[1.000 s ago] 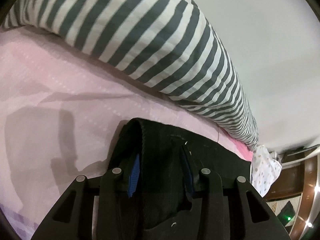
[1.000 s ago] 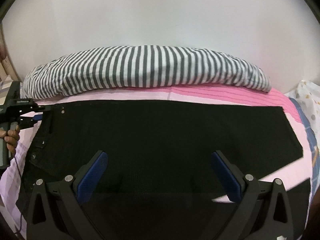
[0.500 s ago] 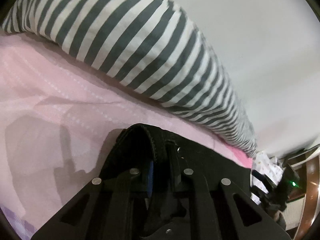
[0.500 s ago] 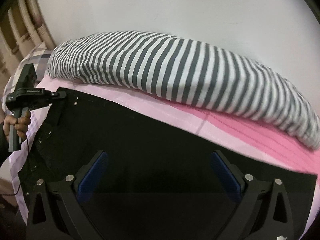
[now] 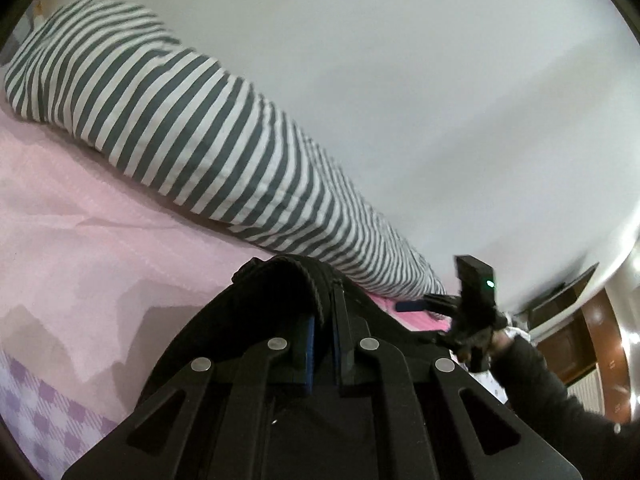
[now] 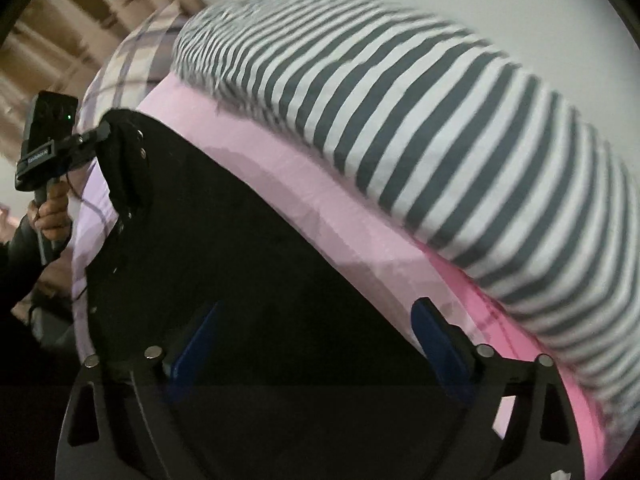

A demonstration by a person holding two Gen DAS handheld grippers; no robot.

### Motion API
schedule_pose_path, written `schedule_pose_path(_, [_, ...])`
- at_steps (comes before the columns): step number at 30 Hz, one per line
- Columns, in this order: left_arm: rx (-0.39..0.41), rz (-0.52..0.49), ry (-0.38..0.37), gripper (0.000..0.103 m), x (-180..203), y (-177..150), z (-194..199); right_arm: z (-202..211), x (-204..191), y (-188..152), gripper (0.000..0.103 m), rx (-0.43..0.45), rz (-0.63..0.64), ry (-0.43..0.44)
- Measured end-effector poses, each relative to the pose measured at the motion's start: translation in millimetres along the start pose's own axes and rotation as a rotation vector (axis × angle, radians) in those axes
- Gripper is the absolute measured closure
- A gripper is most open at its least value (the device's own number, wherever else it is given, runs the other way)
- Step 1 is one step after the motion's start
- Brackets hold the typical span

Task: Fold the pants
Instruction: 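Lift the waistband with both grippers and carry it toward the trouser hems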

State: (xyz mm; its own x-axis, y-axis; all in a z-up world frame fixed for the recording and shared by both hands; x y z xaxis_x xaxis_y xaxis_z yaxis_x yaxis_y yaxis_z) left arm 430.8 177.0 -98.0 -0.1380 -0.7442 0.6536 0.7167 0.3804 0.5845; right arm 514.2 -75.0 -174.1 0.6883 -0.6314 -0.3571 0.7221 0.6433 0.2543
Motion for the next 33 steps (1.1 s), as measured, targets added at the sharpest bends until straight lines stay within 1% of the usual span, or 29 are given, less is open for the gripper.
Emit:
schedule_pose_path(1, [0.004, -0.004, 0.0, 0.097, 4.2, 1.5, 2.0, -4.7, 2.3, 0.8, 0.02, -0.028, 0.007, 0.004])
schedule_pose_path(3, [0.014, -0.002, -0.006, 0.097, 6.1, 1.9, 7.8, -11.2, 8.5, -6.6, 0.03, -0.085, 0.021, 0.007])
schedule_pose_path(5, [0.021, 0.005, -0.009, 0.097, 4.9, 2.8, 12.5, -15.6, 14.8, -12.7, 0.034, -0.119, 0.024, 0.002])
schedule_pose_path(7, [0.023, 0.004, -0.006, 0.097, 5.6, 4.3, 12.3, -16.8, 22.9, -18.6, 0.037, -0.13, 0.012, -0.002])
schedule_pose_path(9, [0.021, -0.001, -0.001, 0.097, 3.7, 2.8, 14.9, -16.1, 34.1, -27.5, 0.046, -0.141, -0.008, -0.022])
schedule_pose_path(10, [0.019, -0.001, 0.003, 0.097, 4.3, 3.3, 13.9, -15.7, 40.6, -32.9, 0.049, -0.15, -0.019, -0.039])
schedule_pose_path(12, [0.016, 0.0, 0.007, 0.097, 2.8, 1.3, 13.5, -14.8, 48.9, -41.0, 0.062, -0.16, -0.047, -0.056])
schedule_pose_path(16, [0.009, -0.004, 0.029, 0.097, -1.1, 1.9, 12.7, -2.6, 60.3, -55.1, 0.068, -0.154, -0.072, -0.109])
schedule_pose_path(17, [0.008, -0.003, 0.03, 0.097, -1.9, 1.7, 12.5, 0.3, 62.3, -59.6, 0.075, -0.152, -0.079, -0.134])
schedule_pose_path(18, [0.006, -0.003, 0.039, 0.097, -3.1, 1.3, 12.4, 3.0, 64.5, -60.9, 0.085, -0.145, -0.078, -0.16])
schedule_pose_path(19, [0.004, -0.004, 0.043, 0.097, -3.2, 0.3, 12.4, 7.0, 64.3, -62.0, 0.087, -0.133, -0.075, -0.185])
schedule_pose_path(22, [0.002, -0.036, 0.085, 0.097, -3.7, 0.1, 12.4, 22.4, 49.7, -64.7, 0.092, -0.047, -0.039, -0.273])
schedule_pose_path(26, [-0.004, -0.053, 0.101, 0.097, -2.7, -0.9, 17.5, 49.0, 29.1, -74.4, 0.093, 0.079, -0.073, -0.362])
schedule_pose_path(28, [-0.005, -0.085, 0.112, 0.097, 1.8, -2.8, 23.0, 62.3, 13.1, -83.3, 0.093, 0.135, -0.091, -0.413])
schedule_pose_path(29, [-0.008, -0.107, 0.118, 0.097, 5.2, -4.6, 26.6, 69.5, 1.7, -90.5, 0.093, 0.165, -0.09, -0.453])
schedule_pose_path(31, [-0.012, -0.129, 0.131, 0.097, 8.8, -7.6, 33.0, 79.4, -11.6, -101.8, 0.093, 0.205, -0.096, -0.491])
schedule_pose_path(32, [-0.014, -0.133, 0.125, 0.097, 11.1, -9.9, 37.1, 83.9, -22.4, -110.3, 0.094, 0.228, -0.106, -0.516])
schedule_pose_path(33, [-0.015, -0.14, 0.124, 0.097, 13.7, -12.2, 42.0, 89.2, -24.2, -115.8, 0.094, 0.243, -0.113, -0.531])
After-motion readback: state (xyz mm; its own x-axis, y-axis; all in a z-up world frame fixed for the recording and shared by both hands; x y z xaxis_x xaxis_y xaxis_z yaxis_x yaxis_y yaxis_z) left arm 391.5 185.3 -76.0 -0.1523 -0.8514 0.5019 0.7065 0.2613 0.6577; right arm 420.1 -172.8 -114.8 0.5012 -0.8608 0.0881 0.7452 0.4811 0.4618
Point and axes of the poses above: each gripper's, at about its wrist camera, not at the fingertips, and z roughly against the way its jaws point, x to its right, y to its top, the point moved 9 cm from there along -z, roughly the way its jaws point, and after that the axes turned 8 degrees about -z, right-handed, at the moved point
